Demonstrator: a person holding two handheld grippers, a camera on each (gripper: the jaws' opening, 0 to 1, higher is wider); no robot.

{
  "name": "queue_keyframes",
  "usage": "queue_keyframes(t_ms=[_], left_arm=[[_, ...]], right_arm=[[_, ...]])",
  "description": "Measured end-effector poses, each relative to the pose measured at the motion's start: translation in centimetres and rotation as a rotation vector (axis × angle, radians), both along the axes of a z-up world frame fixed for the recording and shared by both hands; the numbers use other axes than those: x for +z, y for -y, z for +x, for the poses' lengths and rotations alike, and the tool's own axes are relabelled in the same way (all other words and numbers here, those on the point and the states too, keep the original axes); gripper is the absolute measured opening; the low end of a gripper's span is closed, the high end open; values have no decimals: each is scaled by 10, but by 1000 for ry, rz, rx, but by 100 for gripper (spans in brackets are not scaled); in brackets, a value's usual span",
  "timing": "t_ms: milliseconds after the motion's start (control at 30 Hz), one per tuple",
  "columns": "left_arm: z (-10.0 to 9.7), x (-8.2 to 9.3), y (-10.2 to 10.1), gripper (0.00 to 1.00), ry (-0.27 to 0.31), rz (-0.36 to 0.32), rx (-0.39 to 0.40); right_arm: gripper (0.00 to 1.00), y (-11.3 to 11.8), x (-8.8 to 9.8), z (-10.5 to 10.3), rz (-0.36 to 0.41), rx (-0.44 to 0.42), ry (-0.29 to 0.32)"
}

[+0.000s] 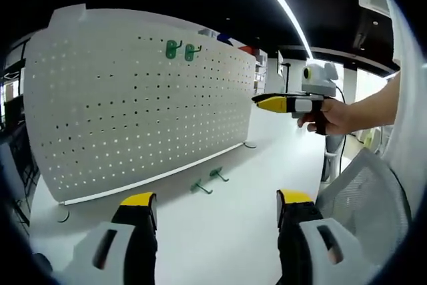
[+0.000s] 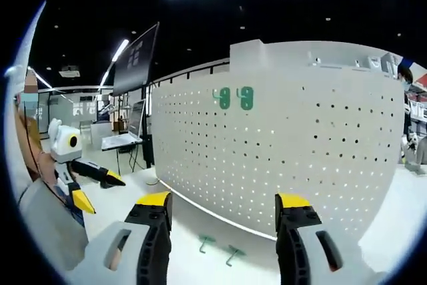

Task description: Insert the hook assembly into the mounting plate slot until the hook locks in place.

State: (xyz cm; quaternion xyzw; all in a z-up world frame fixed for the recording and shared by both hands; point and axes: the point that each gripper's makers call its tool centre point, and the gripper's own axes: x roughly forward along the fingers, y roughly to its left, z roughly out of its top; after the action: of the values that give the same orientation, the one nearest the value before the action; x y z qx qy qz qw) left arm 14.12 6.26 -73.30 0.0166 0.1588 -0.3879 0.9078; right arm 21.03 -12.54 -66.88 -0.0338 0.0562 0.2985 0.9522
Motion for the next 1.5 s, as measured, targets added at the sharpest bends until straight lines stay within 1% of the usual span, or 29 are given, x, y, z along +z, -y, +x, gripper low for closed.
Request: queue_keyframes(t_ms=[167,800,967,1500], left_arm=[[-1,-1,-2,75,-2,8,-1],[-5,-7,-10,75,-22,13,9],[-5,-9,-11,75,-28,15,9],[-8,-13,-12,75,-40,20,3]], right_arm=[[60,5,-9,-9,-5,-3,-31],[60,22,-43,-40,-32,-14,-112],[61,25,-49,-47,-39,-17,-134],[62,33,-63,-58,-54,-24,-175]])
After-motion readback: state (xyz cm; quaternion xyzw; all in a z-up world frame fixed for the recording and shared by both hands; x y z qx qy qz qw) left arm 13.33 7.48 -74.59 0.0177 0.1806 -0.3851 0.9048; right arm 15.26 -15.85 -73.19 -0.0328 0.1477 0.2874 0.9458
